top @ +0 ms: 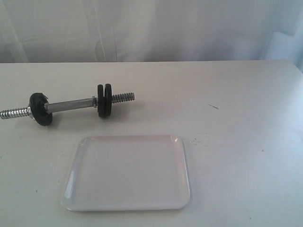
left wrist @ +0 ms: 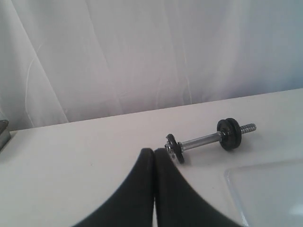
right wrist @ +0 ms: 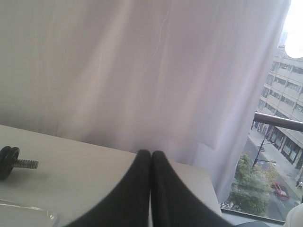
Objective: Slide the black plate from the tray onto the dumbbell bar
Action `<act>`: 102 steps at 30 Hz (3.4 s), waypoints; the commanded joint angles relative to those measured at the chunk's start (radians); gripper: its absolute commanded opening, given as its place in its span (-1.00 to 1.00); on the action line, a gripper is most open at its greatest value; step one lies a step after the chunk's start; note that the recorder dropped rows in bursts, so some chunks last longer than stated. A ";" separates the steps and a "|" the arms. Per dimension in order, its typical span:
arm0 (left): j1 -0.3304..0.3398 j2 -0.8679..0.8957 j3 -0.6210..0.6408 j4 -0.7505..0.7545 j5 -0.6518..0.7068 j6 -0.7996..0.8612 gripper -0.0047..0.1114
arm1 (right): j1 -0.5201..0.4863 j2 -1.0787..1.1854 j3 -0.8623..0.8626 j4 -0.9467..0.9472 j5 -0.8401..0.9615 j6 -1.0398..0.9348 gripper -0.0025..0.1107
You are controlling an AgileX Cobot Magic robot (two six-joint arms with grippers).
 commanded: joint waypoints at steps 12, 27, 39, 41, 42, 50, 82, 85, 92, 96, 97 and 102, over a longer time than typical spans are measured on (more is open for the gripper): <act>-0.009 -0.004 0.589 -0.013 -0.395 -0.005 -0.92 | 0.002 0.000 0.387 -0.016 -0.370 -0.008 -0.96; -0.009 -0.004 1.191 0.004 -1.145 0.002 -0.92 | 0.002 0.000 0.868 -0.017 -0.864 -0.012 -0.96; -0.009 -0.004 1.191 0.021 -0.982 -0.010 -0.92 | 0.002 0.000 1.090 -0.029 -0.921 -0.012 -0.96; -0.009 -0.004 1.191 0.021 -0.957 -0.010 -0.92 | 0.002 0.000 1.090 -0.029 -0.917 -0.012 -0.96; -0.009 -0.004 1.191 0.018 -0.944 -0.010 -0.92 | 0.002 0.000 1.090 -0.029 -0.913 -0.010 -0.96; -0.009 -0.004 1.191 0.016 -0.909 -0.010 -0.92 | 0.002 0.000 1.090 -0.006 -0.896 0.023 -0.96; -0.009 -0.004 1.191 0.002 -0.922 -0.005 -0.92 | 0.002 0.000 1.090 0.005 -0.896 0.043 -0.96; -0.009 -0.004 1.191 0.002 -0.922 -0.005 -0.92 | 0.002 0.000 1.090 0.005 -0.896 0.043 -0.96; -0.009 -0.004 1.191 0.002 -0.922 -0.005 -0.92 | 0.002 0.000 1.090 0.005 -0.896 0.043 -0.96; -0.009 -0.004 1.191 0.002 -0.922 -0.005 -0.92 | 0.002 0.000 1.090 0.005 -0.896 0.043 -0.96; -0.009 -0.004 1.191 0.002 -0.922 -0.005 -0.92 | 0.002 0.000 1.090 0.005 -0.896 0.043 -0.96; -0.009 -0.004 1.191 0.002 -0.922 -0.005 -0.92 | 0.002 0.000 1.090 0.005 -0.896 0.043 -0.96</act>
